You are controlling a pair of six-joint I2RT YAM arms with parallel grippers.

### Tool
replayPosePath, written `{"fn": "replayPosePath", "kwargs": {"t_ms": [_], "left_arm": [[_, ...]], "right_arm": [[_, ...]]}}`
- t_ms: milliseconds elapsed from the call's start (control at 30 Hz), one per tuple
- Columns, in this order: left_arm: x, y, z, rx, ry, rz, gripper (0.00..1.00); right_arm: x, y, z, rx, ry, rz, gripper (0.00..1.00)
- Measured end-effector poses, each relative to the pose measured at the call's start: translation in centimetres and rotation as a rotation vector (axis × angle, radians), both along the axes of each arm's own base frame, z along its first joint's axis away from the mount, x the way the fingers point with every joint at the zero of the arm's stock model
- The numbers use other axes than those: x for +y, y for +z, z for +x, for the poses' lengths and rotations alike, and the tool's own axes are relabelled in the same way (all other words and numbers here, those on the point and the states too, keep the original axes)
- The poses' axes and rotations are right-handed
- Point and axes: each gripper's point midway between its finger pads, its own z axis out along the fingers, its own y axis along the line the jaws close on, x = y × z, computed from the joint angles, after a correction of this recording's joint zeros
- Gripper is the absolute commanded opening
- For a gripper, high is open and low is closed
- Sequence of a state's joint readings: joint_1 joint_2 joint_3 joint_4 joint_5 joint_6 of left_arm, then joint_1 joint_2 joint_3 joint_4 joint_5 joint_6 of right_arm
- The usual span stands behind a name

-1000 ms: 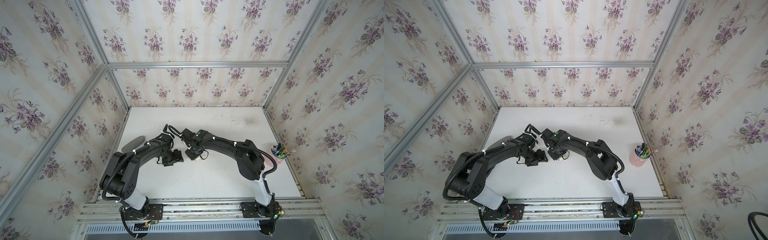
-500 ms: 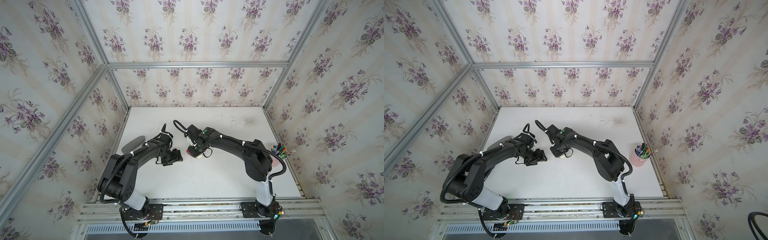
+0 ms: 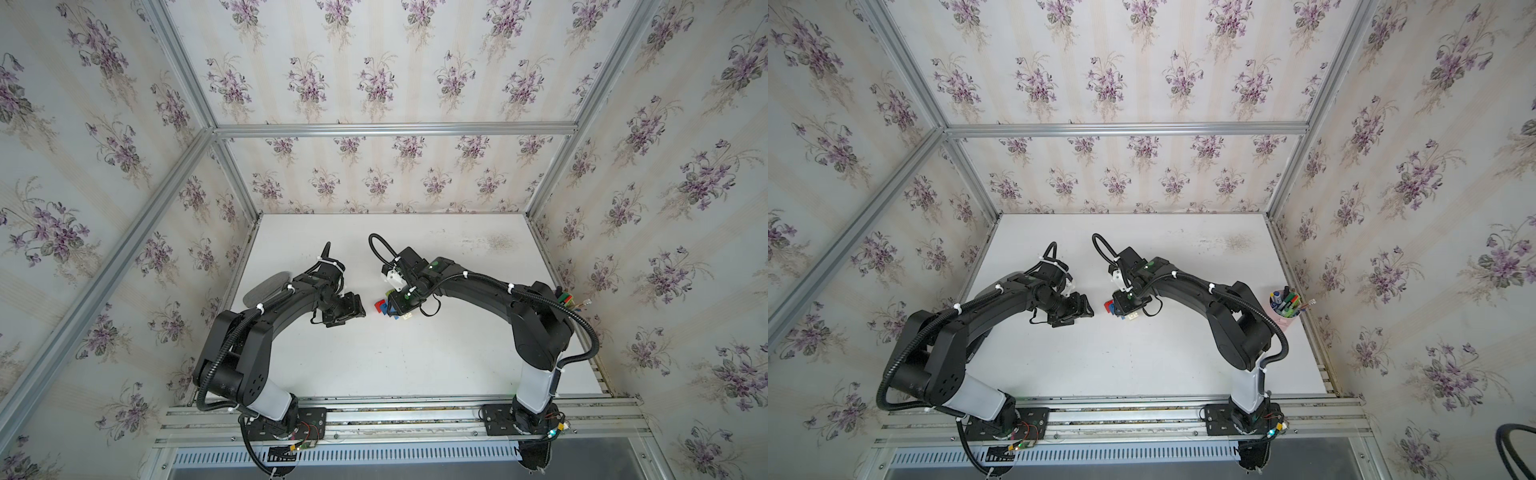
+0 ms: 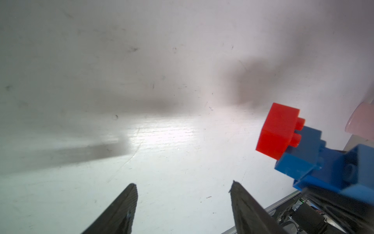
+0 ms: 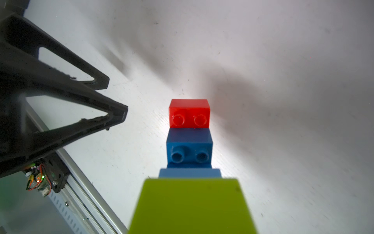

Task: Assemble the letter y with lego
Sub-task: Assemble the lego brick with the lego brick, then place the lego brick at the center of the board.

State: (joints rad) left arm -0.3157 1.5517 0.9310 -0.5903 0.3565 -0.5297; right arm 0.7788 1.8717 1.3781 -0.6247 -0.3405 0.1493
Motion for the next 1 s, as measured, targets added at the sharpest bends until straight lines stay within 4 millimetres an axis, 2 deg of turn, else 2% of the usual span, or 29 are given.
{"fn": "replayPosePath", "kwargs": {"t_ms": [267,567,1000], "left_arm": [[0.8,0.4,0.1,0.003,0.018,0.014,0.74],[1.1,0.4,0.1,0.011,0.019,0.021,0.74],[1.1,0.5,0.0,0.012,0.017,0.022,0.74]], "right_arm": [[1.0,-0.9,-1.9,0.079,0.049,0.099,0.22],[1.6,-2.2,-3.1,0.134,0.072,0.16,0.23],[2.1,-3.2,-3.3,0.16,0.082,0.205,0.31]]}}
